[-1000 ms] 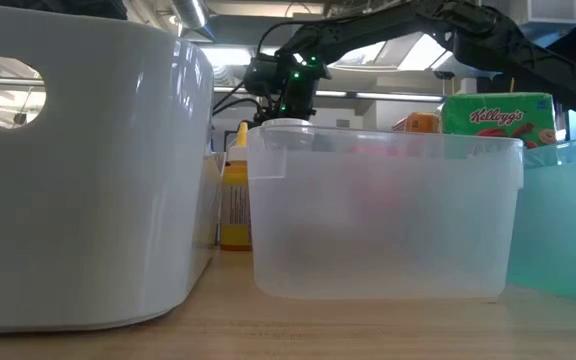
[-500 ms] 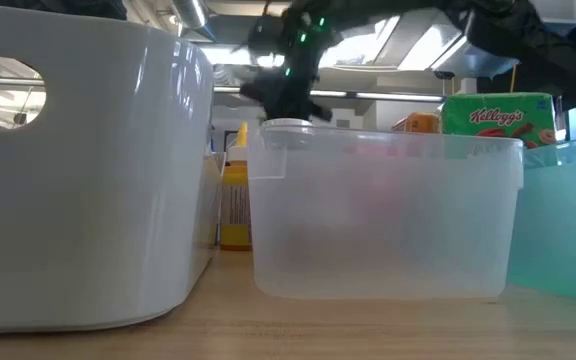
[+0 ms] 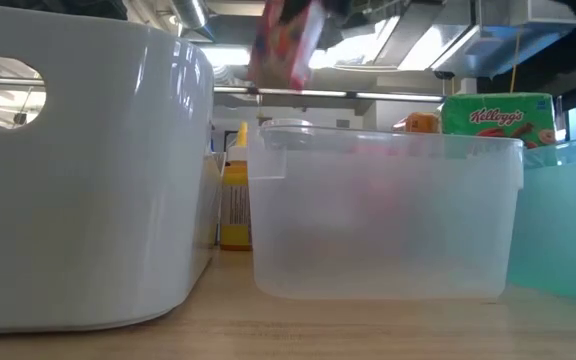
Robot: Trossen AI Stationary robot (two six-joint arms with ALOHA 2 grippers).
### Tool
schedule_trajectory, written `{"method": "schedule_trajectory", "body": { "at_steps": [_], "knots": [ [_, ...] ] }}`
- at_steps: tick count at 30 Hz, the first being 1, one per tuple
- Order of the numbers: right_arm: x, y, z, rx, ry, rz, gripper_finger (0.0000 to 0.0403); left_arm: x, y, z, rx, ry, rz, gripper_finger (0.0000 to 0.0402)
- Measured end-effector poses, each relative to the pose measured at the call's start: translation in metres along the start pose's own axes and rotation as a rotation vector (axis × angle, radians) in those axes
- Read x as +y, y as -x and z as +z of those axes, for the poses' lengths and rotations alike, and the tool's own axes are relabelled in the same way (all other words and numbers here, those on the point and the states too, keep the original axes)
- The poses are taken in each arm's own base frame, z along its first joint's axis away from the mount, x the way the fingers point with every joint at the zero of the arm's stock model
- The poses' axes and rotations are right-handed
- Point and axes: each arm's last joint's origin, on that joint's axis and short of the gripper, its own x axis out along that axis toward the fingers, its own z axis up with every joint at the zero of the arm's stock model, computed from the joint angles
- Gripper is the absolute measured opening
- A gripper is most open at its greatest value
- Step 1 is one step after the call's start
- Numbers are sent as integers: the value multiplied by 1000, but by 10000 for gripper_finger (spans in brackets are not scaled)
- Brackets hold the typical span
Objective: Pick & Place Kitchen Items
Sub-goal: Put the red cereal box into the blue bin
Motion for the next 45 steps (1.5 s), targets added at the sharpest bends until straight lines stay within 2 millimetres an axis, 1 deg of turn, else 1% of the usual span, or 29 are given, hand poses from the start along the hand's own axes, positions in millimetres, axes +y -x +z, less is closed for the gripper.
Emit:
{"method": "schedule_trajectory", "body": {
  "at_steps": [3, 5, 7, 11, 16, 20, 23, 25, 27, 30, 33, 36, 40, 45],
  "knots": [
    [29, 28, -15, -17, 152, 49, 97, 0, 0, 0, -2, 0, 3, 212],
    [46, 41, -28, -7, 252, 28, 97, 0, 0, 0, -6, 1, 14, 212],
    [61, 53, -40, -2, 313, -7, 97, 1, 0, 1, -12, 1, 33, 212],
    [78, 77, -67, 47, 365, -51, 97, 1, 0, 1, -20, 5, 48, 212],
    [100, 95, -85, 20, 407, 14, 97, 1, 0, 1, -24, 32, 46, 212],
    [108, 114, -97, -5, 440, 66, 97, 1, 0, 2, -27, 34, 45, 212],
    [108, 131, -106, -29, 434, 102, 97, 1, 0, 2, -27, 34, 45, 212],
    [105, 142, -113, -43, 429, 113, 97, 1, 0, 2, -27, 40, 44, 212],
    [98, 152, -126, -43, 429, 111, 97, 1, 0, 2, -27, 48, 44, 212],
    [80, 162, -147, -21, 379, 111, 97, 1, 0, 2, -28, 49, 44, 212],
    [65, 161, -175, 9, 336, 73, 97, 1, 0, 2, -28, 49, 44, 212],
    [57, 152, -202, 4, 303, 0, 97, 1, 0, 2, -27, 49, 44, 212],
    [54, 141, -232, -10, 294, -14, 97, 1, 0, 2, -28, 49, 44, 212],
    [54, 139, -260, -5, 282, 46, 97, 1, 0, 2, -29, 49, 49, 212]
  ]
}}
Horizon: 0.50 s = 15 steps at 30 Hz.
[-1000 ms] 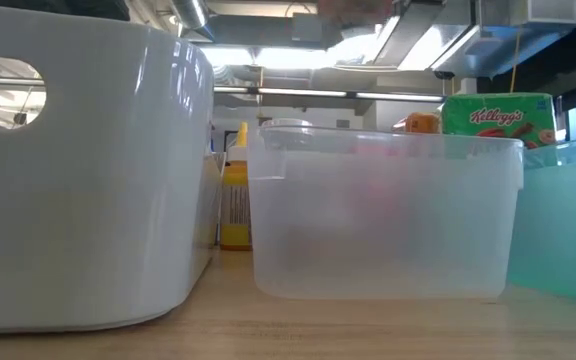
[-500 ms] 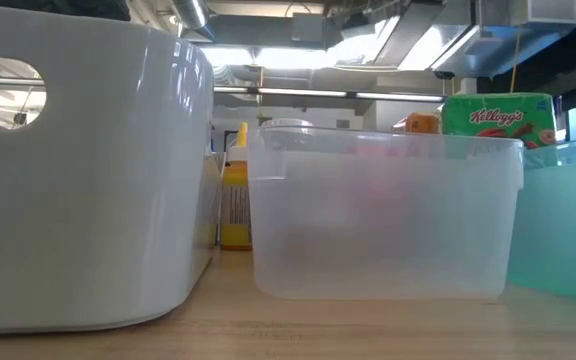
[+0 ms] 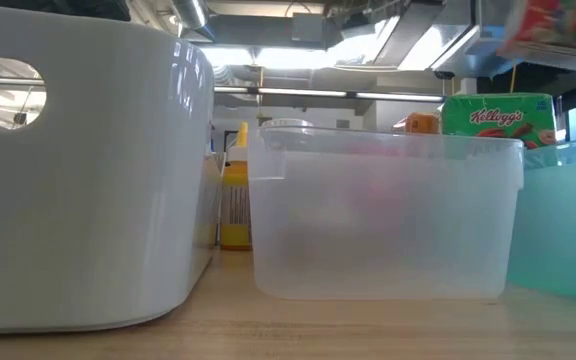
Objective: Pick & Place Kitchen Items
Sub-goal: Put the red cereal box into the blue bin
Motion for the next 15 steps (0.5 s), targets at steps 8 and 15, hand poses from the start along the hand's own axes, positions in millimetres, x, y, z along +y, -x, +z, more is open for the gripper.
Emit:
{"method": "schedule_trajectory", "body": {
  "at_steps": [8, 15],
  "knots": [
    [16, -8, -24, 78, 35, 57, 97, 0, 0, 1, -10, 3, -1, 212],
    [22, -28, -37, 94, 81, 32, 97, 0, 0, 1, -14, 5, -2, 212]
  ]
}}
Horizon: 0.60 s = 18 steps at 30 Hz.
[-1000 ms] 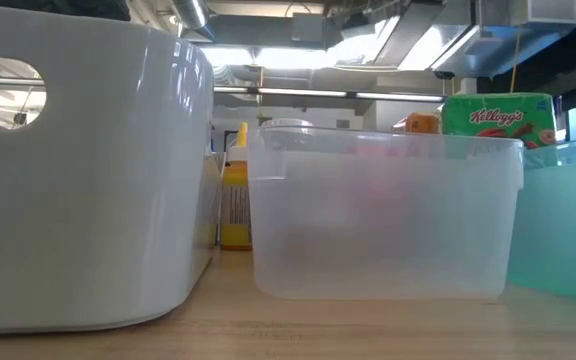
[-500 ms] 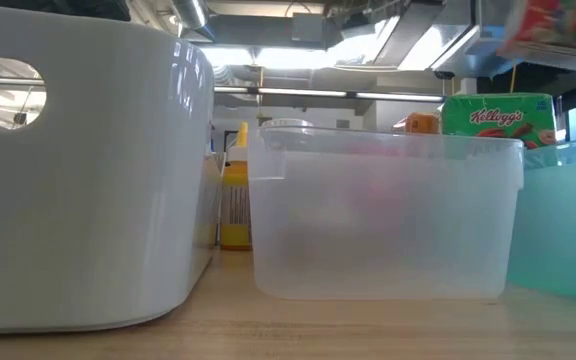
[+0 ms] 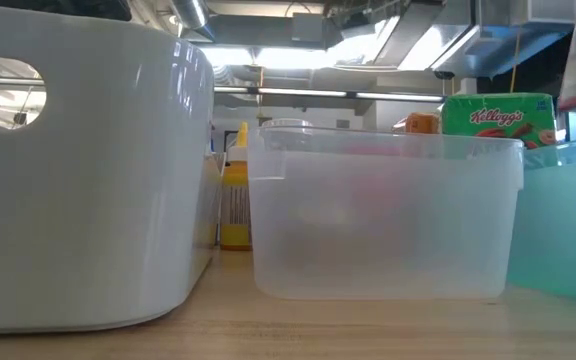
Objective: Pick & Place Kitchen Items
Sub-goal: Put the red cereal box into the blue bin
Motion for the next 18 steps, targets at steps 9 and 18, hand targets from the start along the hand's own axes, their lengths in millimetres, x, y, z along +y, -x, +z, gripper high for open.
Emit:
{"method": "schedule_trajectory", "body": {
  "at_steps": [9, 18],
  "knots": [
    [8, -28, -7, -12, -2, 9, 97, 0, 0, 0, 0, 0, 0, 212],
    [6, -55, -4, -25, 30, 21, 97, 0, 0, 0, 0, 0, 0, 212]
  ]
}}
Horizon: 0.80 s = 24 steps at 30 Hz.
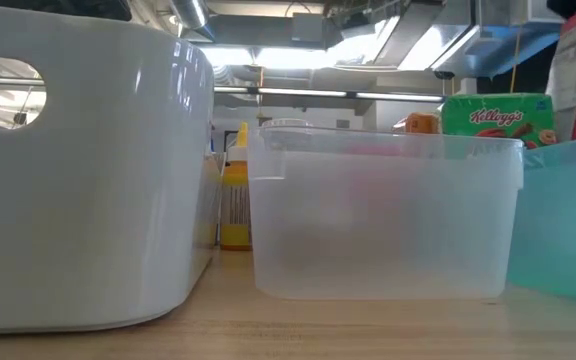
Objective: Pick & Place Kitchen Items
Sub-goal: Put the red cereal box into the blue bin
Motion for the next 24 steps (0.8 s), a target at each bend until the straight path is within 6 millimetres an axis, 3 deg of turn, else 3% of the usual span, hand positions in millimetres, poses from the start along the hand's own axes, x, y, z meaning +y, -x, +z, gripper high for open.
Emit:
{"method": "schedule_trajectory", "body": {
  "at_steps": [9, 24],
  "knots": [
    [-15, -23, 1, 75, -14, -16, 97, 0, 0, 0, 0, 8, 0, 212],
    [-26, -34, 15, 90, -10, 50, 97, 0, 0, 0, 0, 8, 0, 212]
  ]
}}
